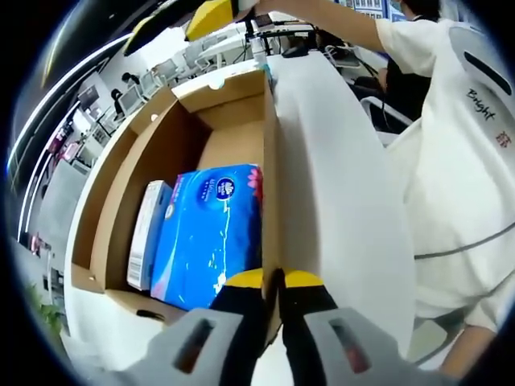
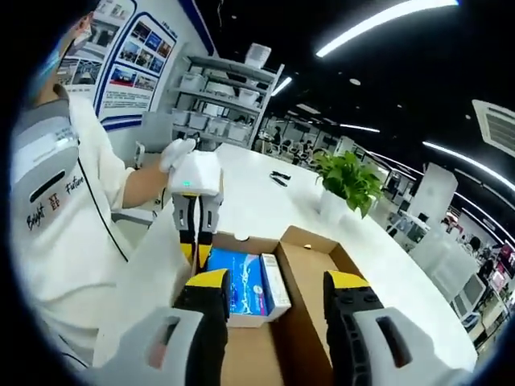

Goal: Operate the shoe box by opening the lid, removing the specified soft item, and placing it in the target area until the item is outside and the box remains undamaged.

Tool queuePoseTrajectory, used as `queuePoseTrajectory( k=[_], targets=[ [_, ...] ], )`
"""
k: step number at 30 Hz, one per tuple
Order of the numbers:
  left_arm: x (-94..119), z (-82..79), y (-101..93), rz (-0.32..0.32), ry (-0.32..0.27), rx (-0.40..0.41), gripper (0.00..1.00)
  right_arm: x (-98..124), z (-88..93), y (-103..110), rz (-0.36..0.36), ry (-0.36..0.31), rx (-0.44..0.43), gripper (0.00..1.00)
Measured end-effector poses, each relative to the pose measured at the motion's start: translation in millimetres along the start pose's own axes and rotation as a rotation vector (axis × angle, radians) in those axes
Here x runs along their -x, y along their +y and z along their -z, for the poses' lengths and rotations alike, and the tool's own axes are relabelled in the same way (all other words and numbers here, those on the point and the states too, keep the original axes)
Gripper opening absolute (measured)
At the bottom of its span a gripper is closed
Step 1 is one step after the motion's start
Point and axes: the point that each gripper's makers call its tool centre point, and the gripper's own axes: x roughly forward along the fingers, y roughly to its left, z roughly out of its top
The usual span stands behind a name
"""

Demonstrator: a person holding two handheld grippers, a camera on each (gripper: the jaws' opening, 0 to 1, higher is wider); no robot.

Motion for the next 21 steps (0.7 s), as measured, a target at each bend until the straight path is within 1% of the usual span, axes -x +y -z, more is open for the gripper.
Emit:
queuePoseTrajectory(
  k=[3, 6, 14, 16, 18, 19, 20, 21],
  targets=[
    [0, -0.1, 0.1, -0.002, -0.003, -0.003, 0.05, -8, 4.1, 4, -0.035, 0.023, 0.006, 0.52],
    [0, 0.0, 0.2, -0.001, -0.003, -0.003, 0.05, -14, 7.0, 2, -0.034, 0.049, 0.031, 0.52],
    [0, 0.0, 0.3, -0.008, -0.006, -0.006, 0.05, -19, -6.9, -1, -0.057, 0.059, 0.066, 0.51],
    [0, 0.0, 0.4, -0.01, -0.007, -0.007, 0.05, -23, -1.5, 2, -0.073, 0.086, 0.072, 0.5],
    [0, 0.0, 0.1, -0.008, -0.007, -0.008, 0.05, -27, 8.2, 6, -0.092, 0.138, 0.089, 0.47],
    [0, 0.0, 0.0, -0.006, -0.006, -0.006, 0.05, -29, 8.9, 8, -0.101, 0.144, 0.095, 0.47],
    [0, 0.1, -0.1, -0.005, -0.005, -0.005, 0.05, -32, 10.8, 13, -0.121, 0.165, 0.107, 0.47],
    [0, 0.1, 0.0, -0.006, -0.005, 0.0, 0.05, -33, 10.5, 14, -0.123, 0.169, 0.114, 0.47]
  ],
)
